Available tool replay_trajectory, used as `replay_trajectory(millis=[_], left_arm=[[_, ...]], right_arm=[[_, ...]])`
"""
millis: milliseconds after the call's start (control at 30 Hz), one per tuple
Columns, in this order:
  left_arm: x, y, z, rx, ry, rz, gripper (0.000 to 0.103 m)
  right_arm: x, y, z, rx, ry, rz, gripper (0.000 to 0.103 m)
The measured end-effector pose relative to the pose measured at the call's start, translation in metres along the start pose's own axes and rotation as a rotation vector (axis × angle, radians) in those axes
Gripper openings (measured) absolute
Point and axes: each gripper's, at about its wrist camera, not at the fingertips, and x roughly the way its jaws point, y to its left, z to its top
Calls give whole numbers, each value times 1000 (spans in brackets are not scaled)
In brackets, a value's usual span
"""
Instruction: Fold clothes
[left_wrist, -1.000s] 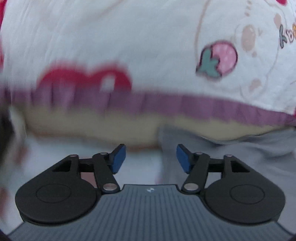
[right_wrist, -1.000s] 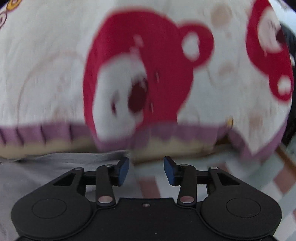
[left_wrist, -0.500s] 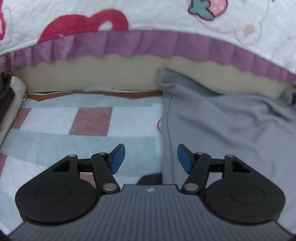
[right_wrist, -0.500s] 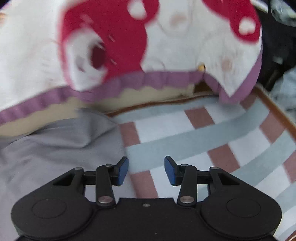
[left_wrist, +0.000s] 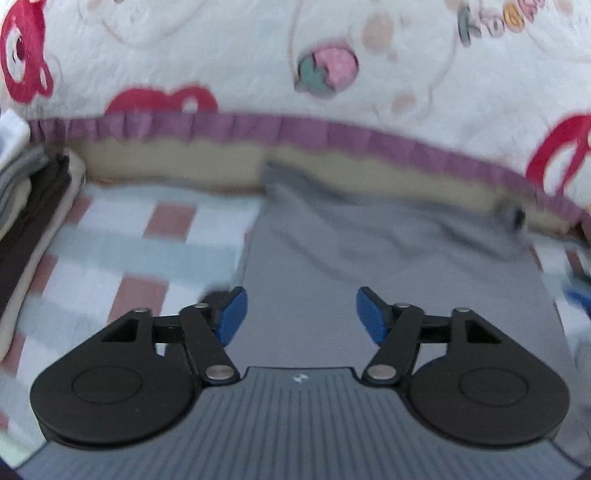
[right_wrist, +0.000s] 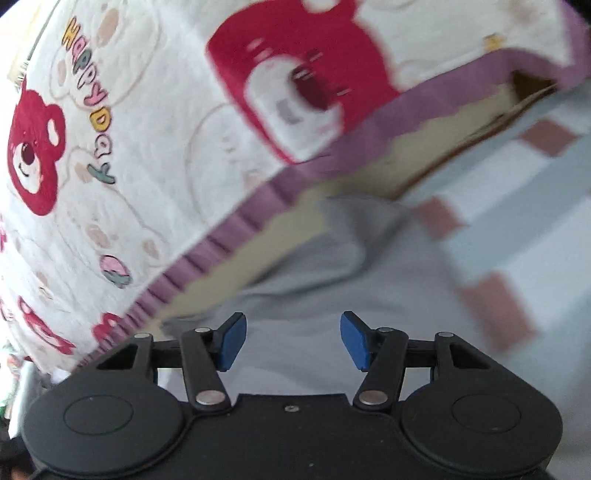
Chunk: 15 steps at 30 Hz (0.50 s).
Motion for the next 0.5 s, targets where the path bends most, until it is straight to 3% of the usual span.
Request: replay_trajectory(millis=[33,67,100,133,167,267,300,400,500], left_arm=[[3,-1,1,-19,95,-25,68],[4,2,2,-81,139,-76,68],[2,5,0,-161,125,-126,64],[0,8,-1,-234,112,-170,53],[-4,8,-5,-264,99,-183,51],[-23,0,-22,-190,64,-201,48],[-35,0,-31,-150,19,-167,48],[-61,4,-57,-47,-73,-73,48],[-79,21,-83,-16,-101,-52,48]], right_arm=[[11,6,3,-11,20,-37,62],[20,11,5,-19,41,-74,61],[22,16,6,-13,65,-101,60],[15,21,2,-8,72,-94,60],[3,27,-5,2,82,-87,60],[-47,47,-37,-32,120,-26,60],[-65,55,-48,-55,132,-6,60],[-119,67,-79,-111,124,-60,61],[-166,68,-106,-106,118,-84,61]])
